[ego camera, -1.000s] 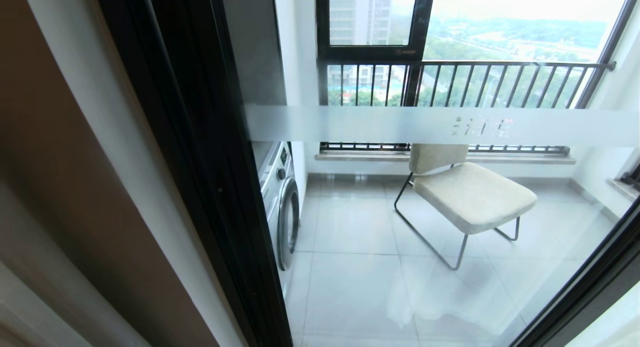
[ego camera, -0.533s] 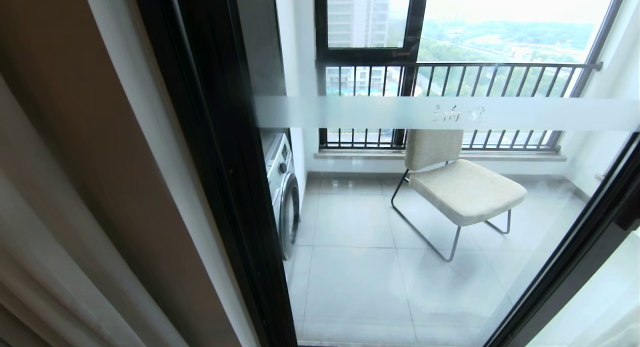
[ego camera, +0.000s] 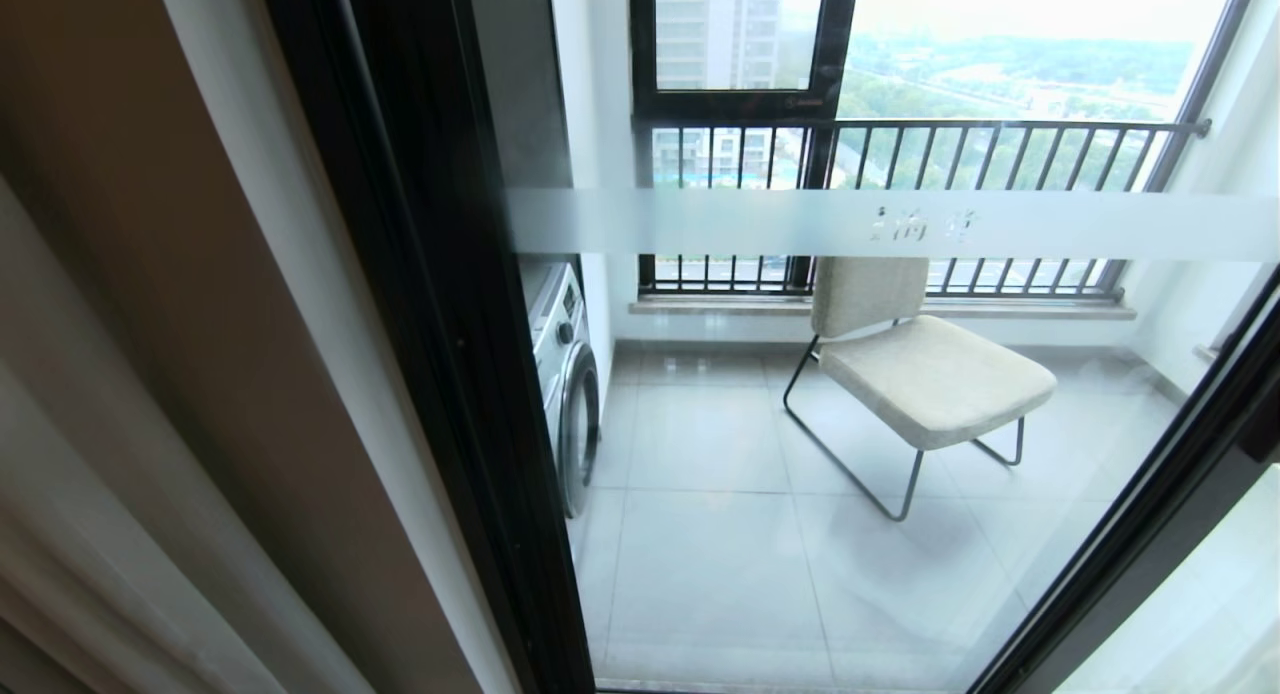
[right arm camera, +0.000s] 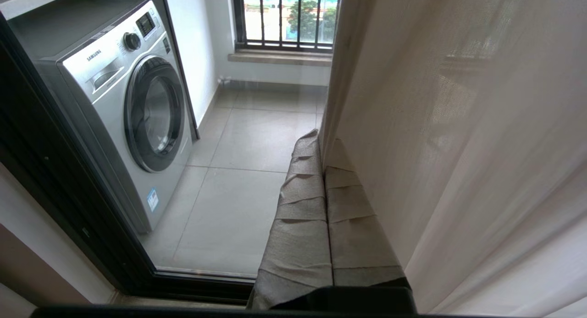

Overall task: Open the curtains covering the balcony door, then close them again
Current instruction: Close the inner curtains on both sides

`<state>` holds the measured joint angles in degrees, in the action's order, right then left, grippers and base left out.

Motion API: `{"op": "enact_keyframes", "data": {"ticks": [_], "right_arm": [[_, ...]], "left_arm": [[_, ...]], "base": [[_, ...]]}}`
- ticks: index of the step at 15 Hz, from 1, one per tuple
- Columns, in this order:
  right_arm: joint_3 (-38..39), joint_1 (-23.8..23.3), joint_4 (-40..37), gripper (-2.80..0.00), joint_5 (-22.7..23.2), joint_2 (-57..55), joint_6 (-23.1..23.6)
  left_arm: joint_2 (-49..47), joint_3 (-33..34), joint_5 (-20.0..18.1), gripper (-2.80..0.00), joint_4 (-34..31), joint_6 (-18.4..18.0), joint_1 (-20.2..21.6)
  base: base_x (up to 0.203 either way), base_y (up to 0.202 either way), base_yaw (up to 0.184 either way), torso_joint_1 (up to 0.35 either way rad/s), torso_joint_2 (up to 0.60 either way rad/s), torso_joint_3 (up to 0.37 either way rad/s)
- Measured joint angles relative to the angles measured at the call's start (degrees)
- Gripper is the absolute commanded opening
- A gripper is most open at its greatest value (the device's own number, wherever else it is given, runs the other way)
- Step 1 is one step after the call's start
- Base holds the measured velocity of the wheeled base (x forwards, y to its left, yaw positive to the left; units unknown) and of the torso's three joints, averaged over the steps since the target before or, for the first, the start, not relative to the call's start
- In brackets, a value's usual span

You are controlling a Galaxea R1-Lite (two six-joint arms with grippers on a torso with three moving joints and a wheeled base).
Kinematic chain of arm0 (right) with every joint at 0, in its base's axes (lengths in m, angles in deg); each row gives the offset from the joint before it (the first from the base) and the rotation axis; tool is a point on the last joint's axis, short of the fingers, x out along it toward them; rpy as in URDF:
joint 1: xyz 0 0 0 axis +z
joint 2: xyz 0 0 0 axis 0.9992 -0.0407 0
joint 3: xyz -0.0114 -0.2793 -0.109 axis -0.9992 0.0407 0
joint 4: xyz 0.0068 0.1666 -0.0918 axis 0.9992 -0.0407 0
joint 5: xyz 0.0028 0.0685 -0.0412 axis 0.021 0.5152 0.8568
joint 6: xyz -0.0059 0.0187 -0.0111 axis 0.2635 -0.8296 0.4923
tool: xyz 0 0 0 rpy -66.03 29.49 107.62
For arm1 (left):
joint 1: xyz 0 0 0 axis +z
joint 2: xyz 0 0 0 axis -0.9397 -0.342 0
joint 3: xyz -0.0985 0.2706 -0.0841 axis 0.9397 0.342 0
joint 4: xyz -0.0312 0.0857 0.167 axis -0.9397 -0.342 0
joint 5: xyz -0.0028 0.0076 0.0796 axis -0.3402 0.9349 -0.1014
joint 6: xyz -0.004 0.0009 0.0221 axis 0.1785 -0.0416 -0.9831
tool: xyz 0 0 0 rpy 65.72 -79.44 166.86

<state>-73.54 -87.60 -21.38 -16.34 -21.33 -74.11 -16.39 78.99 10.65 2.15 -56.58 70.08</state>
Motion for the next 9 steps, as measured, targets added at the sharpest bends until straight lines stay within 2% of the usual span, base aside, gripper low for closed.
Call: {"op": "enact_keyframes", "data": {"ticks": [9], "right_arm": [[0.0, 0.0, 0.0, -2.8, 0.0, 0.0, 0.0]], "left_arm": [[0.0, 0.0, -0.2, -2.8, -0.6, 0.1, 0.0]], "base": [[0.0, 0.0, 0.0, 0.0, 0.0, 0.0]]}}
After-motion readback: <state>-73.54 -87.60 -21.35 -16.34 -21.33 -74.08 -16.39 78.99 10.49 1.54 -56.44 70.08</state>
